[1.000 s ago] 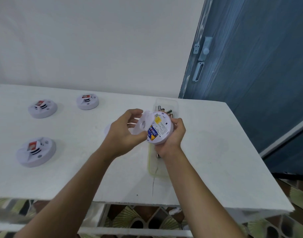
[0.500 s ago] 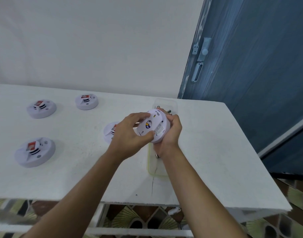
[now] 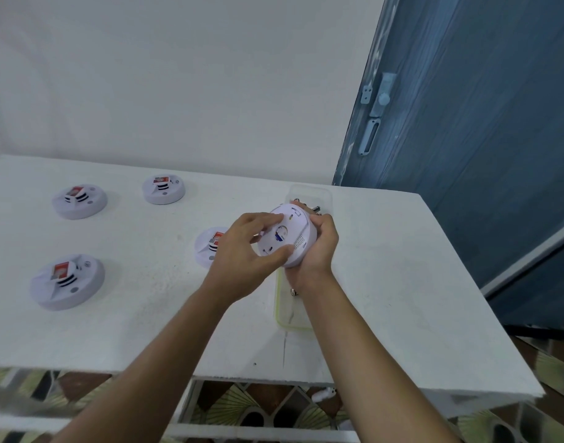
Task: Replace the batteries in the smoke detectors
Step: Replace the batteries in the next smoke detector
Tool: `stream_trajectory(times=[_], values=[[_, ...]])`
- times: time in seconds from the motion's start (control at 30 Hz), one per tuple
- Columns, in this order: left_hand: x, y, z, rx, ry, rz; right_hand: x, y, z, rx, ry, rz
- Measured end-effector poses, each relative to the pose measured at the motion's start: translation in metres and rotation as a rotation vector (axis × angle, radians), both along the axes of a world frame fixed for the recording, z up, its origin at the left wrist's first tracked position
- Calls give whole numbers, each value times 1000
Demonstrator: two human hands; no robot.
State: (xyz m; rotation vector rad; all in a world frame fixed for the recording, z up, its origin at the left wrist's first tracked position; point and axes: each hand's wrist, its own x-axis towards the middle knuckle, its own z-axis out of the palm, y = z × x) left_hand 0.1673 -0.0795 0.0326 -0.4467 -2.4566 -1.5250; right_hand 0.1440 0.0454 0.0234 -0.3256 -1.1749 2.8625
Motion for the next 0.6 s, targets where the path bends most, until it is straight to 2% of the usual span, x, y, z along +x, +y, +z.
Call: stream_trajectory(times=[0.33, 0.6], values=[[5, 1, -5, -78, 10, -19, 0, 3, 3, -30, -29, 66], [5, -1, -14, 14, 9, -44, 0, 4, -2, -20, -57, 96]])
